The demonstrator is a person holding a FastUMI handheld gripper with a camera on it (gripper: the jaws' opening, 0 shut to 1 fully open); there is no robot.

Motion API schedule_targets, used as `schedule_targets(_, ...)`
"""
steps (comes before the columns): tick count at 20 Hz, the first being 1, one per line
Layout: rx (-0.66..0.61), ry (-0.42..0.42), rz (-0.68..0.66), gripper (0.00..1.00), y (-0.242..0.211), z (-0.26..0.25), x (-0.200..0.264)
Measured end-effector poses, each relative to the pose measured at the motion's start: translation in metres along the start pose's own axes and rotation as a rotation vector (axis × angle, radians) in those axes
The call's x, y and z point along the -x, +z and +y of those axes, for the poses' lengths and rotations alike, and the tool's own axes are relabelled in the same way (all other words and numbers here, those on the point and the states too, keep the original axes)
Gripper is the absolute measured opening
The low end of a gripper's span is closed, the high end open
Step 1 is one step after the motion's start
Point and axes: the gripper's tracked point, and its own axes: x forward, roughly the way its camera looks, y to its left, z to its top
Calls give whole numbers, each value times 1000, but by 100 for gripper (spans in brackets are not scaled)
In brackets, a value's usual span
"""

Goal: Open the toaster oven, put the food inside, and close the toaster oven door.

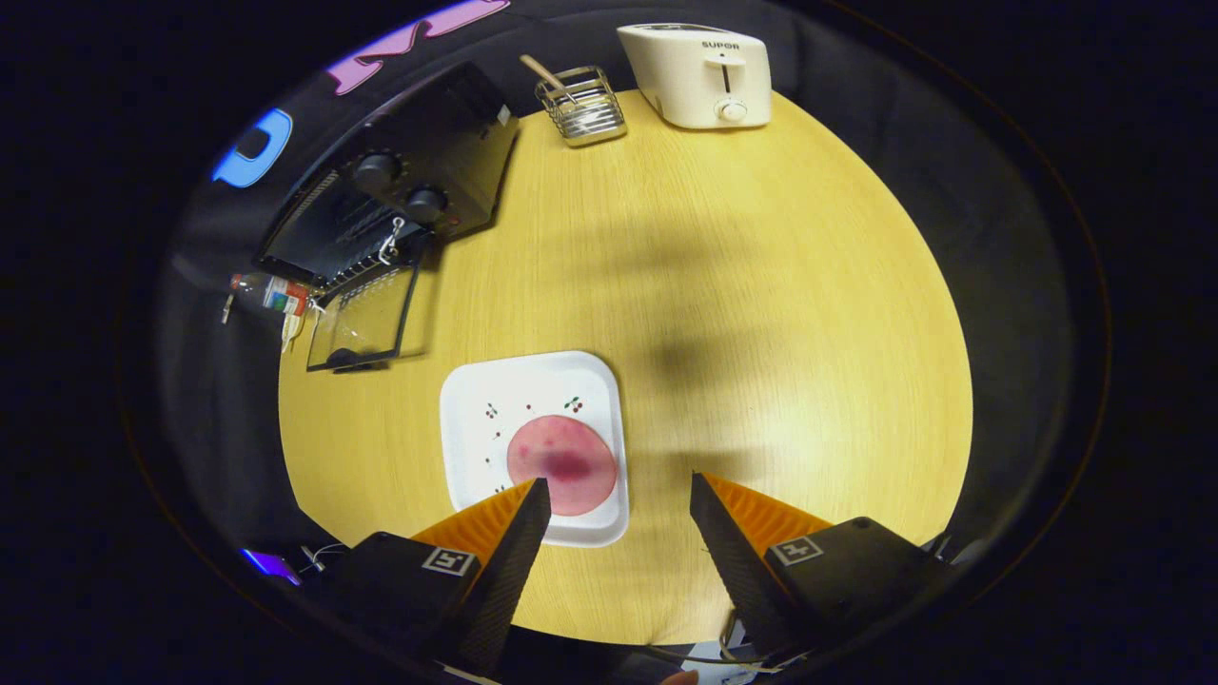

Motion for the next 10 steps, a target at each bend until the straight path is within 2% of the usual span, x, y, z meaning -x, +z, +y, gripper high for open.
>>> schedule_targets(2,-16,6,26,82,7,1,-16)
schedule_targets(3,-1,-5,35,82,10,-2,-24)
schedule_targets(6,26,-24,77,48,10,-7,-39)
schedule_targets(7,39,-23,87,46,9,-8,-37)
schedule_targets(8,44,21,82,46,5,-3,-42)
schedule_targets(9,26,20,91,33,7,-3,-49)
schedule_targets(10,-6,61,105,21,5,1,-40)
